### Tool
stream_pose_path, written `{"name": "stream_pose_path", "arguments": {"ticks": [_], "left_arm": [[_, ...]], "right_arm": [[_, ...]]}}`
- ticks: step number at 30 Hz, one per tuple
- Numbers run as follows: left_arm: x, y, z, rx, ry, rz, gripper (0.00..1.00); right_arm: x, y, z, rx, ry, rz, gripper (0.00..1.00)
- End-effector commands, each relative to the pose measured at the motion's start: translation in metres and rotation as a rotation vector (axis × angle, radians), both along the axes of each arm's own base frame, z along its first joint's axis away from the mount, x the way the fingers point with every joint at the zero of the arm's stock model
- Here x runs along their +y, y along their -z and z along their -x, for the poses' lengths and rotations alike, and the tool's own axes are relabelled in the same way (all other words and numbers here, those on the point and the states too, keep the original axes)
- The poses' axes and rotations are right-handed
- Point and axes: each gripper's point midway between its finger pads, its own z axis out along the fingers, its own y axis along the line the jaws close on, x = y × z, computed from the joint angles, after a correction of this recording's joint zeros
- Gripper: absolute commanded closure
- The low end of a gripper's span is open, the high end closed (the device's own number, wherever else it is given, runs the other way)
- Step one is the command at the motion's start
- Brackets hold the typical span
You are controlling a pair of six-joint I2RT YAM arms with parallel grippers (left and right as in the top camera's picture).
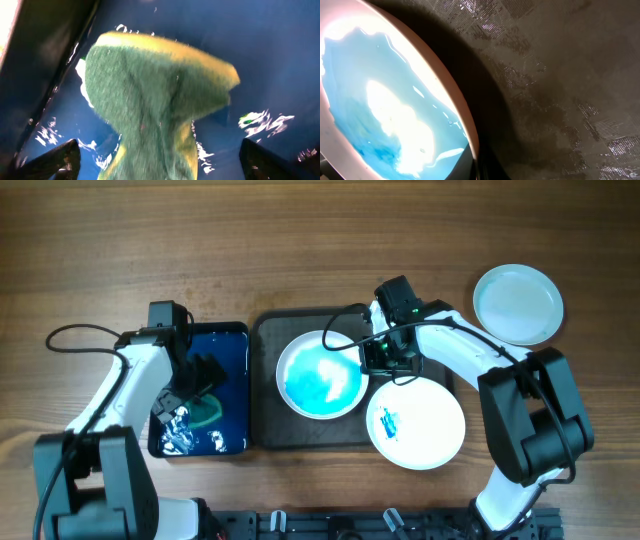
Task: Clean dirty plates on tray and stack at the side
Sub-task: 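Return the sponge to the blue tray with the left gripper, then lift the scrubbed plate by its rim with the right gripper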
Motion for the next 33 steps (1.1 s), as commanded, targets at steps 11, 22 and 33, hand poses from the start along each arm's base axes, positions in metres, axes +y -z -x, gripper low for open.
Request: {"name": "stream_pose_path", "arguments": {"ticks": [11, 22, 33], "left_arm": [[-0.047, -0.210, 0.028, -0.706, 0.243, -0.016, 0.00], [-0.044, -0.223, 0.046, -0.763, 0.239, -0.013, 0.00], [-0.044, -0.223, 0.046, -0.763, 0.240, -0.013, 0.00]], "right_arm": [[-0.007, 0.004, -0.007, -0.035, -0.039, 0.055, 0.95], [-0.016, -0.083, -0.037, -0.253, -0.026, 0.100, 0.95], [-0.022, -0.129, -0.047, -0.350, -0.033, 0.128, 0.95]]}}
